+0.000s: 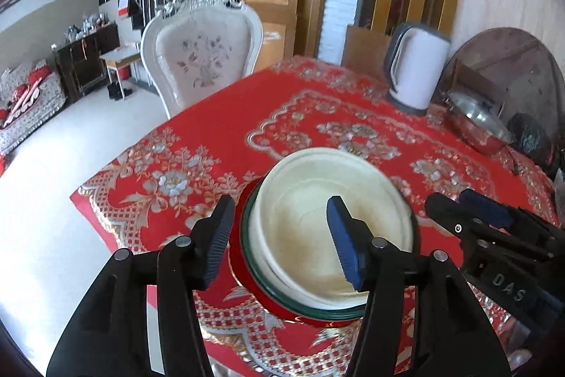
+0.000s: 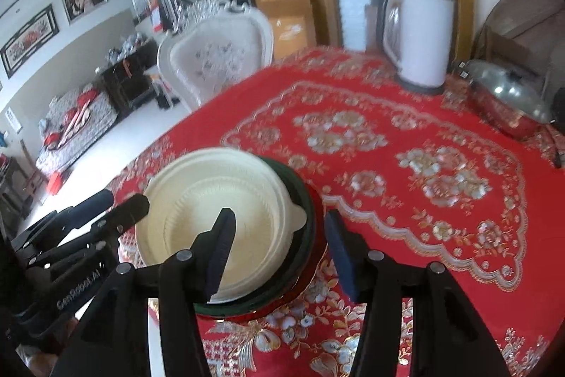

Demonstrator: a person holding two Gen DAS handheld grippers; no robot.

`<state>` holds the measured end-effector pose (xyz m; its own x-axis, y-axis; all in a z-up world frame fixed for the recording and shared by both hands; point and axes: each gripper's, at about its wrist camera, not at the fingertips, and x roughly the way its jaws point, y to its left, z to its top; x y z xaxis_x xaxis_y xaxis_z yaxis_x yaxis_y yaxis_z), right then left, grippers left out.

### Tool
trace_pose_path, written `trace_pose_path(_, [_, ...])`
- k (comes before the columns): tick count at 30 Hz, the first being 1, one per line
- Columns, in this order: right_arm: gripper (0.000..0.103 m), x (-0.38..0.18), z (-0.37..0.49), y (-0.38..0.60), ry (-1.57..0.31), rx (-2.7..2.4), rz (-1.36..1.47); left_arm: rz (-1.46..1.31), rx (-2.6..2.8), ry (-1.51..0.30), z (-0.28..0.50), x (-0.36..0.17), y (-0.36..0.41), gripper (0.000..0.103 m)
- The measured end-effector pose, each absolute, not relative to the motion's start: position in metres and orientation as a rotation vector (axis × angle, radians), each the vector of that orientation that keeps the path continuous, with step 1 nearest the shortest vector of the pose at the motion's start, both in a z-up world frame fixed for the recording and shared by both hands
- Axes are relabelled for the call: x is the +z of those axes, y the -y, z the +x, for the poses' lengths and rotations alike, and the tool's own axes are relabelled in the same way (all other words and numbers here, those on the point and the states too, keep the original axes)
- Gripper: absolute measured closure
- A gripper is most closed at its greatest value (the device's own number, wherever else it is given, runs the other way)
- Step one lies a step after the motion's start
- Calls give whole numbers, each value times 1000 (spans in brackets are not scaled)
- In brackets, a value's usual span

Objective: Organize plates and bowls
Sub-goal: 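Set the cream bowl onto the stack and open both tools, then withdraw both tools up and away from the stack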

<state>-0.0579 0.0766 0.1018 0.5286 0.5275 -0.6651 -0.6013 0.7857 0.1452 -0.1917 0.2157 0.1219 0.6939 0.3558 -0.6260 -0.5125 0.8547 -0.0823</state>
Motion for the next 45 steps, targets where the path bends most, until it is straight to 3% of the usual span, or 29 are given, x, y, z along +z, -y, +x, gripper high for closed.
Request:
trace_pose_path(4, [47,103,-64,-70,-678,636,-82,-214,526,-551,-201,132,-207,48])
trace_pose_path(8, [44,98,-68,-67,-647,631,-58,-184,523,-486,-207,139,-202,31])
trace_pose_path(33, [40,96,-70,-64,-600,614,-84,-109,510,-465,-203,147,-196,31])
trace_pose_path(36, [40,95,-69,-62,-605,616,-80,-84,503,-473,-200,147,-192,22])
trace_pose_path(45, [40,94,-67,-60,-608,615,-78,-44,486,-482,-199,147,-187,21])
